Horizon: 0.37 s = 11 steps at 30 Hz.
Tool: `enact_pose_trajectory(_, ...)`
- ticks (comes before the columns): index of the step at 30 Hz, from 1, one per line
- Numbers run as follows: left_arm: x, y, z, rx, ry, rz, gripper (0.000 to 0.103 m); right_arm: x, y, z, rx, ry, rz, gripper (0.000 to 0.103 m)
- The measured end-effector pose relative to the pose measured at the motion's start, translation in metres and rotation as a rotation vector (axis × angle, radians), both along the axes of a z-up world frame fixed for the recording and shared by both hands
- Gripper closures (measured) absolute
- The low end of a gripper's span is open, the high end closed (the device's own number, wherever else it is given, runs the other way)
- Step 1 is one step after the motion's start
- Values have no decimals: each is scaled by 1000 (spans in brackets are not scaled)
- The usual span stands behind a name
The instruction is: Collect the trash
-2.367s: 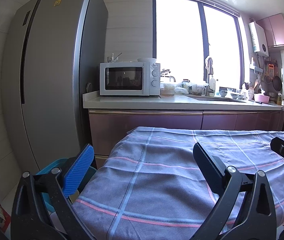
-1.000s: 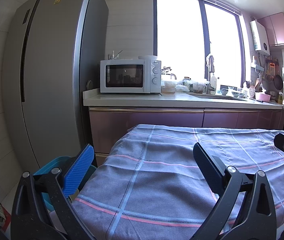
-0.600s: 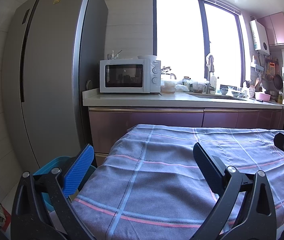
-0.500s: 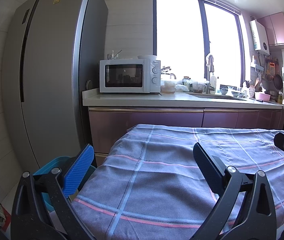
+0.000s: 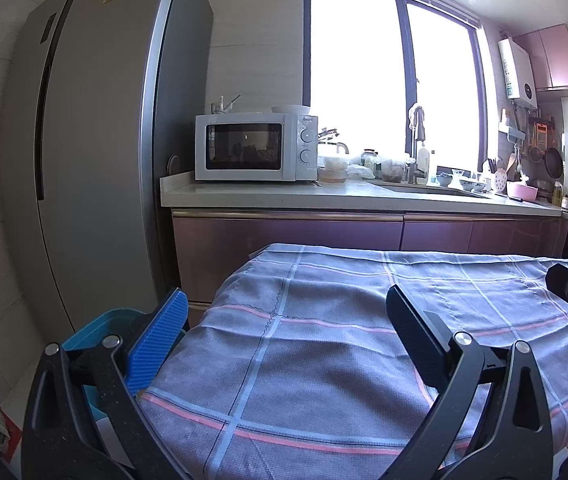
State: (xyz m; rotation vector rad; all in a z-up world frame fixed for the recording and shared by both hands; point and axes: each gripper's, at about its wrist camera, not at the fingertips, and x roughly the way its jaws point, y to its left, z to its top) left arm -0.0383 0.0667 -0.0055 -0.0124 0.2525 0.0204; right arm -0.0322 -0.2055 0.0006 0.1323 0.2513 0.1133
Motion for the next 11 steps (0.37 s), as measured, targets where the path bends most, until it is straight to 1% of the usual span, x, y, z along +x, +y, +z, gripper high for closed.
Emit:
enact_pose_trajectory(3,4,-2,-1,5,8,-7,6,1,-2,-2,0,2,-2,7)
enact_pose_trajectory(5,8,-4,-3,3,35,-21,6,2,-4,-3,-2,8,-9,7)
enact_pose_trajectory(9,33,-8,-12,0,142,-59,6,10,-20,-7,-18,49,-47,7)
enact_pose_trajectory(11,55,-10,-18,-9,221,-82,6,18,-34,-10,-19,93,-69,7)
